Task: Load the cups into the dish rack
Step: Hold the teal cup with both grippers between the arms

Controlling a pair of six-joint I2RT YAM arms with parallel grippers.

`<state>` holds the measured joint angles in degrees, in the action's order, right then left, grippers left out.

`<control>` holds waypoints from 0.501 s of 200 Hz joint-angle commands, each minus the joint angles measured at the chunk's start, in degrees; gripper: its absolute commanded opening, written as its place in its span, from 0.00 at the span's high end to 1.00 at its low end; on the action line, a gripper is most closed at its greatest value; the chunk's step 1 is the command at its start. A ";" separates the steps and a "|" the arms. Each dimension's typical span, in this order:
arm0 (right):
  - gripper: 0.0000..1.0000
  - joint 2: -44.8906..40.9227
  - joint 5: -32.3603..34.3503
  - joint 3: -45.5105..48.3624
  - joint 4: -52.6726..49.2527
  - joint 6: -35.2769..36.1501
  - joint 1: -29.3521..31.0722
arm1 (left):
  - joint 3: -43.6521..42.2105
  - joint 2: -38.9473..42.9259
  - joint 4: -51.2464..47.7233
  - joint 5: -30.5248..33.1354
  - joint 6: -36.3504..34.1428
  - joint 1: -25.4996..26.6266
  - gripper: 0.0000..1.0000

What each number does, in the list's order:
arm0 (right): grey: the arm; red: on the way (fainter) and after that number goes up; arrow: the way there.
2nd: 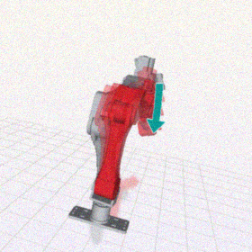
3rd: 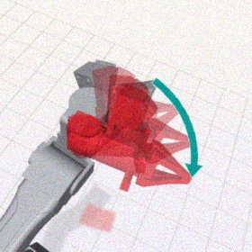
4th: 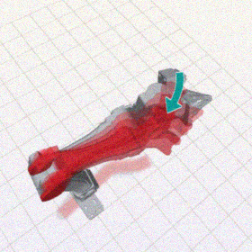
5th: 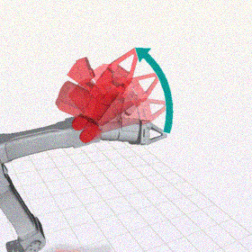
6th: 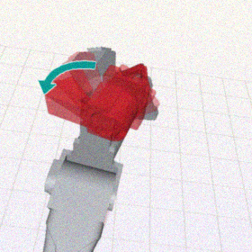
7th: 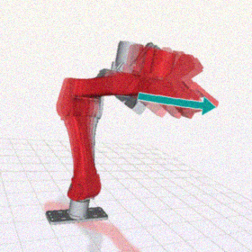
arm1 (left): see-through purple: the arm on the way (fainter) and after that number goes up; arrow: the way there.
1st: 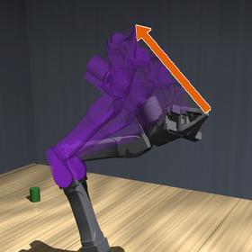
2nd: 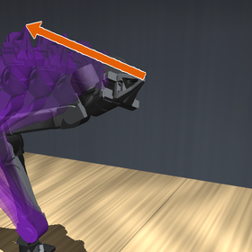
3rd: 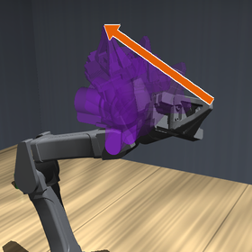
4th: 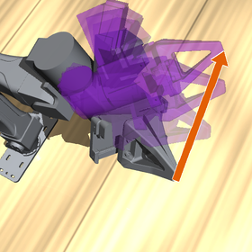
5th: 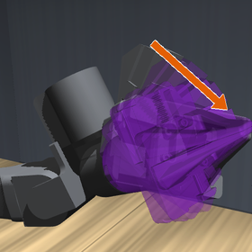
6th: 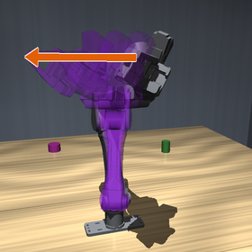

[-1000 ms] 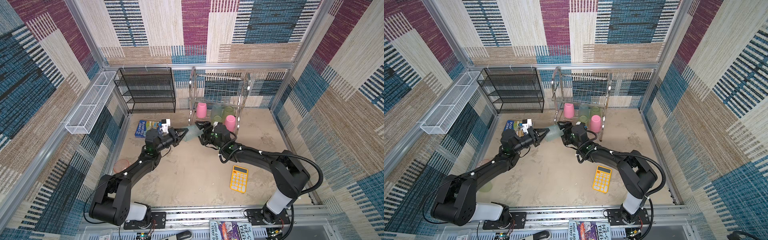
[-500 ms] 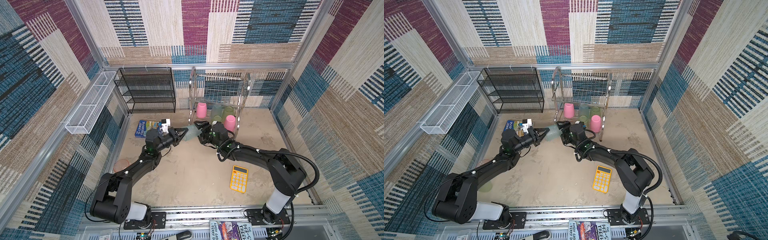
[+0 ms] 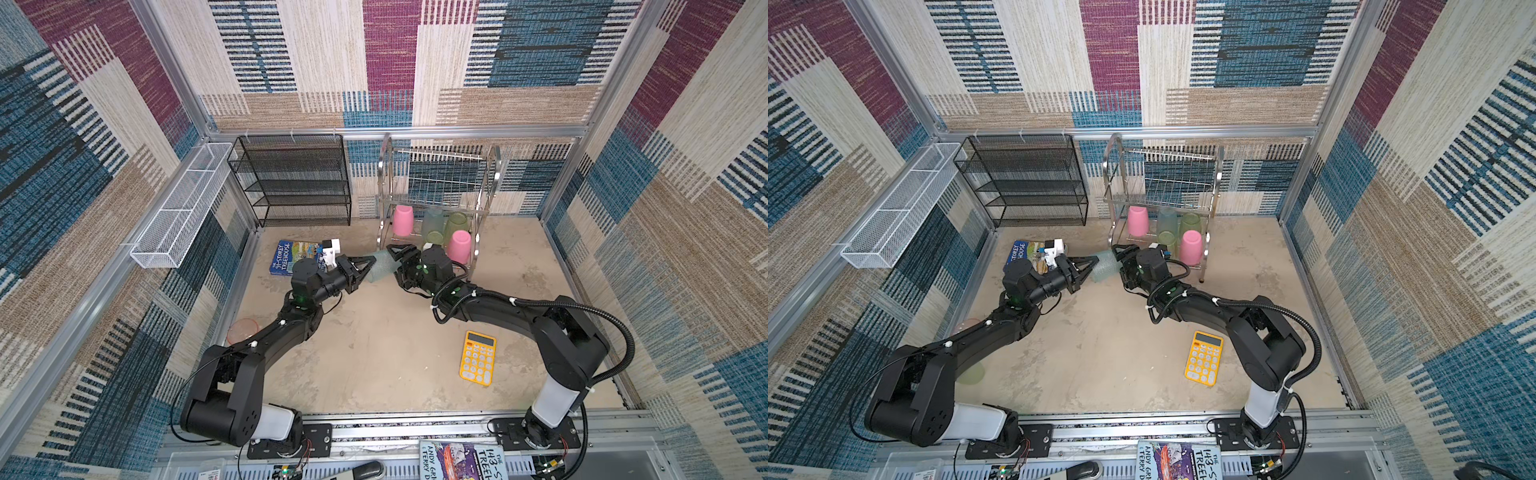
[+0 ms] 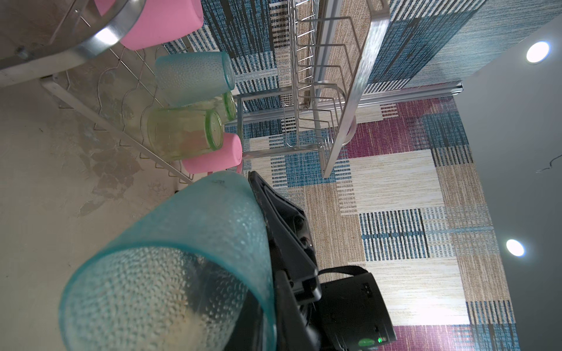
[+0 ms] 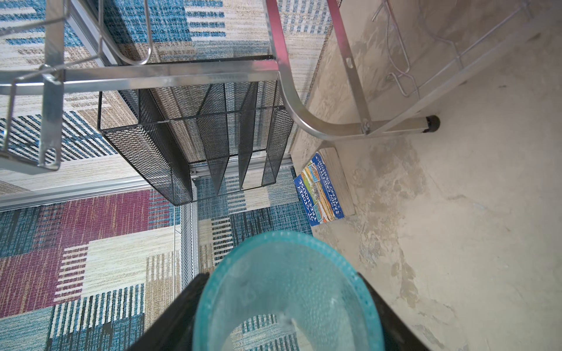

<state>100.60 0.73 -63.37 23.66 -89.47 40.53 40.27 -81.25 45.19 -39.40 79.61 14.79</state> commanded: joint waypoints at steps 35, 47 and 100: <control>0.39 -0.76 3.02 -0.09 0.61 1.37 0.19 | 0.00 2.30 -3.09 -0.96 -3.59 -0.02 0.63; 0.39 -1.02 3.47 -0.10 0.26 1.88 0.20 | 0.21 3.13 -5.44 -0.72 -4.69 -0.02 0.59; 0.39 -3.84 8.25 0.83 -3.62 8.22 0.25 | 2.89 9.72 -27.99 3.39 -15.82 -0.11 0.36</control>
<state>98.35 5.21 -63.13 21.12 -85.54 40.64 41.95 -74.24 29.52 -39.07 71.75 14.79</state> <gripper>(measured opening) 0.705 0.594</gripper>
